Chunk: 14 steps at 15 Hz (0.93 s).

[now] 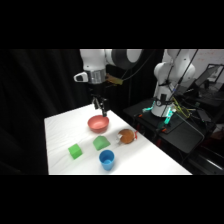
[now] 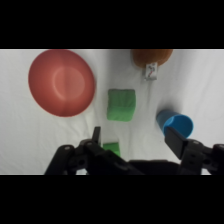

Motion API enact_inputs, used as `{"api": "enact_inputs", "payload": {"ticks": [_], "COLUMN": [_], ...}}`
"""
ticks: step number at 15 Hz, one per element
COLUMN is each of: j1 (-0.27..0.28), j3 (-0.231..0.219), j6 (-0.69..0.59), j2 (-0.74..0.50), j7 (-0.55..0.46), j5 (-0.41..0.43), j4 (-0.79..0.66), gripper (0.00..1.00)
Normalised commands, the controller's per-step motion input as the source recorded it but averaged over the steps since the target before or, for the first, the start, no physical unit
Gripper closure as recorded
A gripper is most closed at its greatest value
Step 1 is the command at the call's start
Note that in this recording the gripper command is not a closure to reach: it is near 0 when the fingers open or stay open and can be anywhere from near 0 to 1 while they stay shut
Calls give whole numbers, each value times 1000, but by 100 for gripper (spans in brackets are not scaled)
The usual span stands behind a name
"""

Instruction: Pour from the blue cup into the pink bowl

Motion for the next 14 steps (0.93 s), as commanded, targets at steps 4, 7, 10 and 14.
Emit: {"api": "enact_inputs", "payload": {"ticks": [4, 7, 10, 14], "j1": [33, 110, 139, 118], "j3": [67, 110, 121, 87], "j6": [-52, -48, -41, 201], "j2": [70, 222, 217, 234], "j7": [90, 205, 161, 103], "j5": [28, 54, 87, 66], "j4": [116, 314, 378, 270], "gripper": [0, 0, 0, 0]}}
